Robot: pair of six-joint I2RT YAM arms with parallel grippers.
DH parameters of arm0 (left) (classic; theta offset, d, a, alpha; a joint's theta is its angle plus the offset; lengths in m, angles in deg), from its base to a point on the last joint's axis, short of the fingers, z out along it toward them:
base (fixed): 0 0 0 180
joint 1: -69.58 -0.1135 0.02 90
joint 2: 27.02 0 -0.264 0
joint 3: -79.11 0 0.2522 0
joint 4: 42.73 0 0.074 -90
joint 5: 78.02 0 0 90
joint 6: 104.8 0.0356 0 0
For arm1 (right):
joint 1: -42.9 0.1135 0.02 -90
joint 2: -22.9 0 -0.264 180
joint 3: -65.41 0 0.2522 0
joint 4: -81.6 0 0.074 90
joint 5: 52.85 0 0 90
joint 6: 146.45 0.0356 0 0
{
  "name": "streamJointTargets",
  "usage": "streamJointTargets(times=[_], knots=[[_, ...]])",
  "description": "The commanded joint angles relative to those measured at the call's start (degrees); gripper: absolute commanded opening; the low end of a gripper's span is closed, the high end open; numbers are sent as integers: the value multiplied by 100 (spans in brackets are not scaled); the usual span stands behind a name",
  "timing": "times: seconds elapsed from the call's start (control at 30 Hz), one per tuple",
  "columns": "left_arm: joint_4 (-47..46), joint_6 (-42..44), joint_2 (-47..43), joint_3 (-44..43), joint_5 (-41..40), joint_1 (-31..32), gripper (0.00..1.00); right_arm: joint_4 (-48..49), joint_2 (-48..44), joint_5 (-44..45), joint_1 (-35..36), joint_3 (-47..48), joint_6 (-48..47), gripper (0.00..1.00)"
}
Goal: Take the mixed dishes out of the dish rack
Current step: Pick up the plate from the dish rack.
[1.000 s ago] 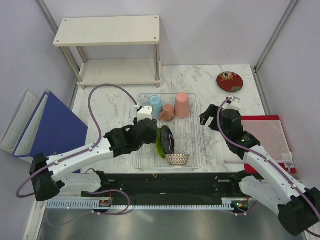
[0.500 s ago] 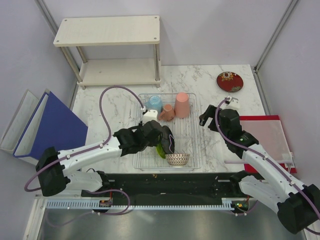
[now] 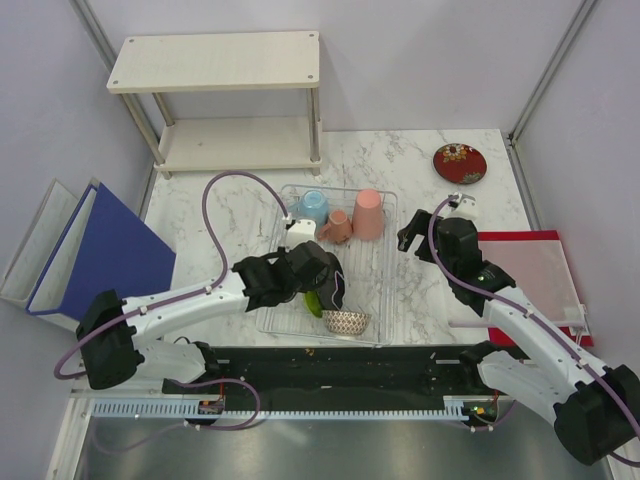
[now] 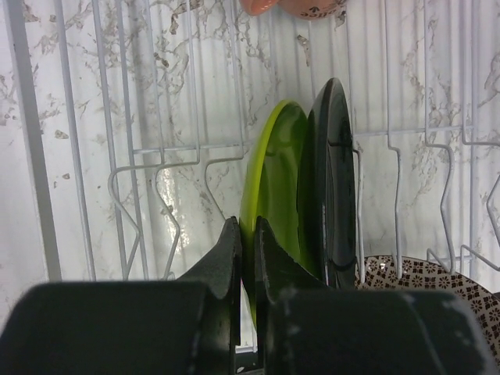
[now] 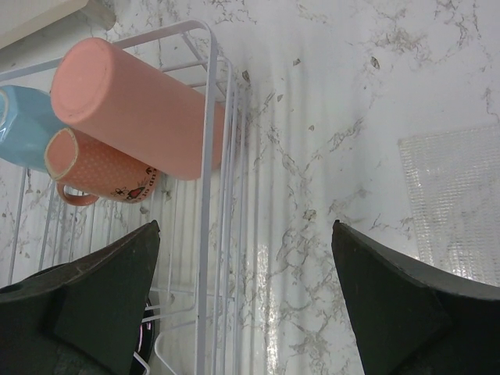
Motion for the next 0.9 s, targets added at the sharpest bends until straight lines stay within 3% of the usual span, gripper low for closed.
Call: streamJointTargets(times=[0.0, 0.37, 0.7, 0.87], knots=[[202, 397, -324, -439, 62, 88, 2, 189, 18, 22, 15, -15, -40, 98], [677, 581, -649, -1204, -105, 140, 2, 189, -60, -4, 15, -15, -22, 98], [1160, 1284, -1018, -2346, -992, 140, 2, 83, -245, -74, 15, 116, -75, 98], [1135, 1408, -1239, -2514, -1186, 140, 2, 30, -342, -311, 15, 257, -110, 98]])
